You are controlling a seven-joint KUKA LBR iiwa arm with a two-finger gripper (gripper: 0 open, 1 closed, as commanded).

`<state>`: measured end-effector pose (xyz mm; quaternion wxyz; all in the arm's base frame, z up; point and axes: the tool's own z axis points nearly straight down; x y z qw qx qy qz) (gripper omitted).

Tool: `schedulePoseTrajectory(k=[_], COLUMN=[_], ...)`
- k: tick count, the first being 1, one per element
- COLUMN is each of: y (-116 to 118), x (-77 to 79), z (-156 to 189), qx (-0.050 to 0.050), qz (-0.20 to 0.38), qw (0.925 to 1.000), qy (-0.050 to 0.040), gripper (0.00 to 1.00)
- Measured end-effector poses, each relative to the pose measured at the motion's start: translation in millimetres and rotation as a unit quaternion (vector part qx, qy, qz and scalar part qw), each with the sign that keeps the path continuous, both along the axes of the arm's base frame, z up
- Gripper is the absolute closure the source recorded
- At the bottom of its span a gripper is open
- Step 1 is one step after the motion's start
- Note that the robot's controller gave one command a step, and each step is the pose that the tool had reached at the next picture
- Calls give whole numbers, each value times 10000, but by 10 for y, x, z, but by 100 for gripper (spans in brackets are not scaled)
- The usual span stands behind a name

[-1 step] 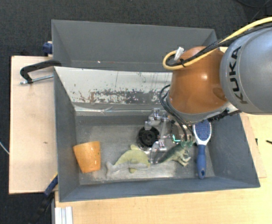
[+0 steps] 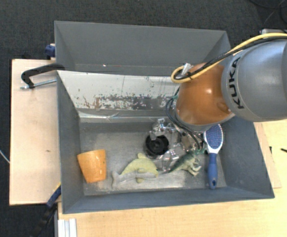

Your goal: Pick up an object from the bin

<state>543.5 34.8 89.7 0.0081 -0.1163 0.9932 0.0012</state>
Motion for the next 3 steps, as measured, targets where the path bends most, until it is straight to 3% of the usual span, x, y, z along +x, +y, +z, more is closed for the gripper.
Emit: schedulePoseTrajectory(k=[1,2,3], y=[-2,-359,-333], x=[32,-354,-267], z=[22,287,1054], qx=[9,-3,14], qz=[-11,-1978,-1965], qw=[10000,9802,9805], qy=[-48,82,19], gripper=[100,100,100])
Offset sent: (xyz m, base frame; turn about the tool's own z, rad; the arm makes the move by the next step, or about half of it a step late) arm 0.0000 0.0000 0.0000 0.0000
